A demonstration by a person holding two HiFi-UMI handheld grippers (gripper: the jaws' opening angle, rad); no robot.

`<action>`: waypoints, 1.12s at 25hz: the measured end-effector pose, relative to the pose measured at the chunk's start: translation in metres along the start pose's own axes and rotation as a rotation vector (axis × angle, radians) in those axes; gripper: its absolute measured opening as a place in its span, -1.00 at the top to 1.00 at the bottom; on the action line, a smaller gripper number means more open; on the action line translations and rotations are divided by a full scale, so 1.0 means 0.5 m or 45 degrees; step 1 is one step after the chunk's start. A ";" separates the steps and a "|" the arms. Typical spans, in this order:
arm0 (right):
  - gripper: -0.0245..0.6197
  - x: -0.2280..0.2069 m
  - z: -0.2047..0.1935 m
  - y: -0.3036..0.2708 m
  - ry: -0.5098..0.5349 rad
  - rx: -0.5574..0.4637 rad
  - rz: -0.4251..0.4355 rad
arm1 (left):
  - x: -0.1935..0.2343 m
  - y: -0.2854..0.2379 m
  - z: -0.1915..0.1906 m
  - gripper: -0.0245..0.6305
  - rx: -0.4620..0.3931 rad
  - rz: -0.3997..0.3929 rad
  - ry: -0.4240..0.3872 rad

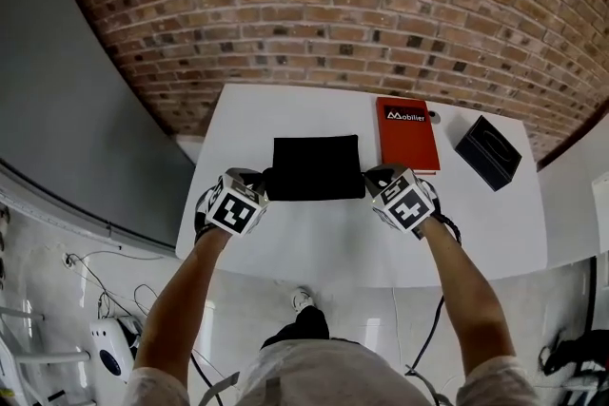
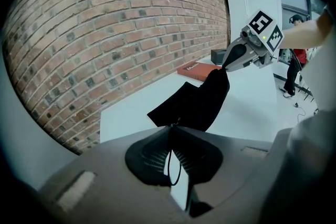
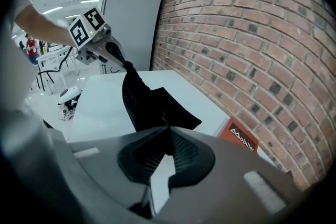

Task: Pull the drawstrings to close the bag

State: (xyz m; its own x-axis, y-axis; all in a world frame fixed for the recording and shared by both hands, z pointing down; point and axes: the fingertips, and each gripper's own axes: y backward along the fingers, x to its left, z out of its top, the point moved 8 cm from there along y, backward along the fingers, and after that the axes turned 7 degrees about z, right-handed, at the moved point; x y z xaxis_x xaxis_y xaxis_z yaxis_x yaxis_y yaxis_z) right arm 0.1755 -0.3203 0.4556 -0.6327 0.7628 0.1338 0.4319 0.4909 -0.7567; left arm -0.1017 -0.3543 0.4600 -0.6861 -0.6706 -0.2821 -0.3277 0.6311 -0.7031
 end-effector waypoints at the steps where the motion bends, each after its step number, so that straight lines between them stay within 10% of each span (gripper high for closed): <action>1: 0.90 -0.009 0.010 0.001 0.003 -0.002 -0.011 | 0.011 -0.003 0.009 0.90 -0.009 0.001 -0.003; 28: 0.90 -0.159 0.217 0.088 -0.009 -0.267 -0.399 | 0.199 0.029 0.227 0.90 -0.417 0.156 -0.032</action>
State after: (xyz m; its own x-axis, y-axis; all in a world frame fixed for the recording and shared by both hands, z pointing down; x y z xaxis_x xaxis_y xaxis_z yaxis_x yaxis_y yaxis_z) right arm 0.1750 -0.4051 0.3425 -0.7593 0.5590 0.3332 0.3382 0.7763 -0.5320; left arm -0.1010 -0.4562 0.3477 -0.7181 -0.5891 -0.3705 -0.4378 0.7962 -0.4176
